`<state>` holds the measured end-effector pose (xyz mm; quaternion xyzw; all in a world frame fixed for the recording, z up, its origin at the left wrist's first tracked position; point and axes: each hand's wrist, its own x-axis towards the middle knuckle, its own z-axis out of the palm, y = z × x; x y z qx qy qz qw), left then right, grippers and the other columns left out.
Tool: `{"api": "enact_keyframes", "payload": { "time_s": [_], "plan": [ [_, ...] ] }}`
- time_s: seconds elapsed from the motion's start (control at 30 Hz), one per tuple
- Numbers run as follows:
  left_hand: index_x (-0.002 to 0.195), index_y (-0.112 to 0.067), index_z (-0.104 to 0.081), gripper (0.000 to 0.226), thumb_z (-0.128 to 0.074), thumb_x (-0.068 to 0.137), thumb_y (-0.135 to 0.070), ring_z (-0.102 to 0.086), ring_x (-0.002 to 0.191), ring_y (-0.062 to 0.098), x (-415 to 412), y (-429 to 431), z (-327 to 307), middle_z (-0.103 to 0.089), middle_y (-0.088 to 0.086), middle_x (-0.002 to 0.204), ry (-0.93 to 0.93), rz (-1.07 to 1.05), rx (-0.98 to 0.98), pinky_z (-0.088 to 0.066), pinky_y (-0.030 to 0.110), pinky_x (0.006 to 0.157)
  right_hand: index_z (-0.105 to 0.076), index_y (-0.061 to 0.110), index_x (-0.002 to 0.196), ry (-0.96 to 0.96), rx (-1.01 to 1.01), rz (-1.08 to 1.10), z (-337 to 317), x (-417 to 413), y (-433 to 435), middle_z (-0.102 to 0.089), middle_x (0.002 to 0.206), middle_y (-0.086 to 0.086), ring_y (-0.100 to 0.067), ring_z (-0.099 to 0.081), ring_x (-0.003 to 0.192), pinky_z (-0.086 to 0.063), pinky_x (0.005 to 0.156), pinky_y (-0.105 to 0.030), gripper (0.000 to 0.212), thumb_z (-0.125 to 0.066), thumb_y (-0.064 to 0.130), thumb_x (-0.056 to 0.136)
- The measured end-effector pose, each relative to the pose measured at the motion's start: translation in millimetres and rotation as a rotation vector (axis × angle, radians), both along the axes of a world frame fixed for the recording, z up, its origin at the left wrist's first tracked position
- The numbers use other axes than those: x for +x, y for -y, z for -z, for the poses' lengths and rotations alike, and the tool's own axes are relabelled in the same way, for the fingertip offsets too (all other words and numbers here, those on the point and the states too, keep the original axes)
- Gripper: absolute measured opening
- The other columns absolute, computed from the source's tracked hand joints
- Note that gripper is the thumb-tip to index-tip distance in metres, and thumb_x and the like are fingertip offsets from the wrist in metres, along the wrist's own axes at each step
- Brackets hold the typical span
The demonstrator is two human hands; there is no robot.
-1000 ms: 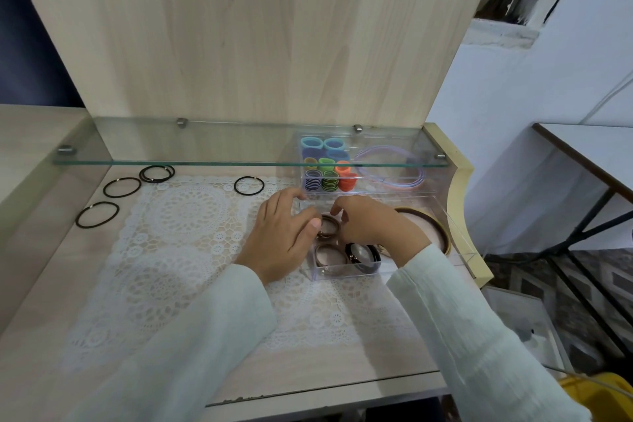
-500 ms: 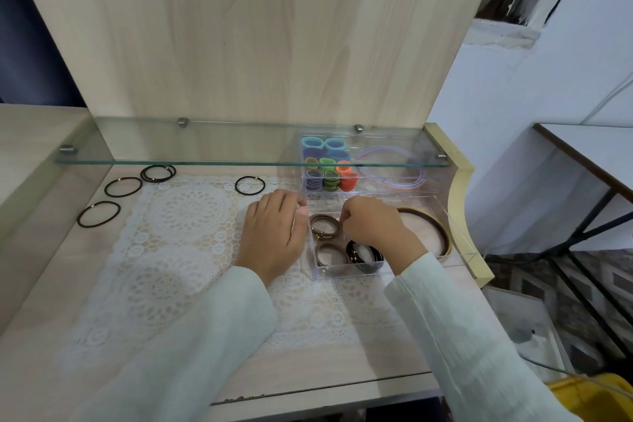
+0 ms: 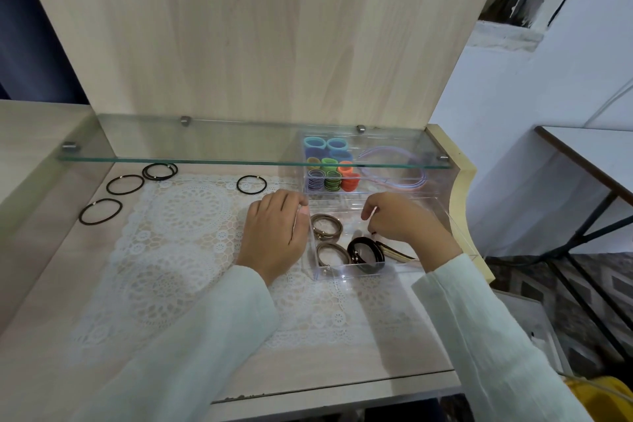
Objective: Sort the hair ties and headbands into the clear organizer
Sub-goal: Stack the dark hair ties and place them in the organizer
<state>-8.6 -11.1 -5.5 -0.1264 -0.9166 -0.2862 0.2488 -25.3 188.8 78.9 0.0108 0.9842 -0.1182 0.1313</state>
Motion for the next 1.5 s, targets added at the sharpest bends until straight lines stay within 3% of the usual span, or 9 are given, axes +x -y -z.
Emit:
{"api": "enact_keyframes", "payload": {
  "time_s": [0.13,0.37,0.77,0.9,1.0,1.17,1.5],
  "plan": [
    [0.105,-0.02,-0.06,0.039,-0.025,0.095,-0.036,-0.052,0.096,0.015,0,0,0,-0.06,-0.008,0.103,0.005,-0.002,0.0,-0.033,0.031,0.086,-0.058,0.03,0.09,-0.006,-0.027,0.006,-1,1,-6,-0.067,0.106,0.003,-0.021,-0.058,0.104,-0.049,0.093,-0.04,0.02,-0.053,0.011,0.085],
    [0.104,-0.02,-0.059,0.038,-0.026,0.096,-0.036,-0.052,0.094,0.015,0,0,1,-0.06,-0.007,0.102,0.004,-0.013,-0.024,-0.03,0.029,0.083,-0.062,0.015,0.101,-0.008,0.047,0.015,-2,6,-12,-0.063,0.11,-0.003,-0.023,-0.057,0.103,-0.049,0.093,-0.041,0.017,-0.059,0.012,0.085],
    [0.102,-0.019,-0.061,0.035,-0.029,0.095,-0.033,-0.05,0.097,0.015,1,0,1,-0.057,-0.006,0.104,-0.015,-0.012,0.006,-0.035,0.031,0.085,-0.06,0.02,0.099,-0.005,0.005,0.044,2,9,-9,-0.062,0.109,0.0,-0.022,-0.056,0.101,-0.05,0.089,-0.037,0.018,-0.052,0.012,0.085],
    [0.102,-0.019,-0.06,0.035,-0.029,0.095,-0.033,-0.05,0.097,0.015,0,0,2,-0.057,-0.006,0.104,-0.012,-0.013,-0.002,-0.035,0.031,0.085,-0.059,0.021,0.096,-0.002,-0.007,0.067,0,9,-10,-0.062,0.105,0.0,-0.022,-0.057,0.098,-0.05,0.09,-0.041,0.017,-0.059,0.013,0.081],
    [0.103,-0.02,-0.06,0.036,-0.028,0.095,-0.034,-0.05,0.097,0.015,0,0,3,-0.057,-0.006,0.104,-0.006,-0.02,-0.014,-0.034,0.031,0.085,-0.059,0.017,0.094,0.005,0.012,0.08,-1,12,-12,-0.066,0.099,0.0,-0.023,-0.059,0.098,-0.051,0.089,-0.042,0.015,-0.051,0.013,0.082],
    [0.102,-0.02,-0.059,0.035,-0.027,0.095,-0.034,-0.05,0.093,0.015,-1,0,4,-0.059,-0.007,0.1,-0.012,-0.016,-0.037,-0.029,0.027,0.082,-0.059,0.014,0.106,-0.02,0.127,0.057,0,18,-10,-0.062,0.106,-0.003,-0.023,-0.054,0.093,-0.046,0.078,-0.03,0.026,-0.042,0.012,0.087],
    [0.102,-0.022,-0.057,0.035,-0.025,0.096,-0.035,-0.051,0.09,0.013,-1,1,3,-0.059,-0.01,0.098,0.013,-0.001,-0.024,-0.03,0.028,0.081,-0.059,0.015,0.104,-0.012,0.126,0.082,-1,20,-5,-0.062,0.102,-0.003,-0.023,-0.054,0.088,-0.042,0.07,-0.03,0.024,-0.044,0.013,0.086]
  ]
}}
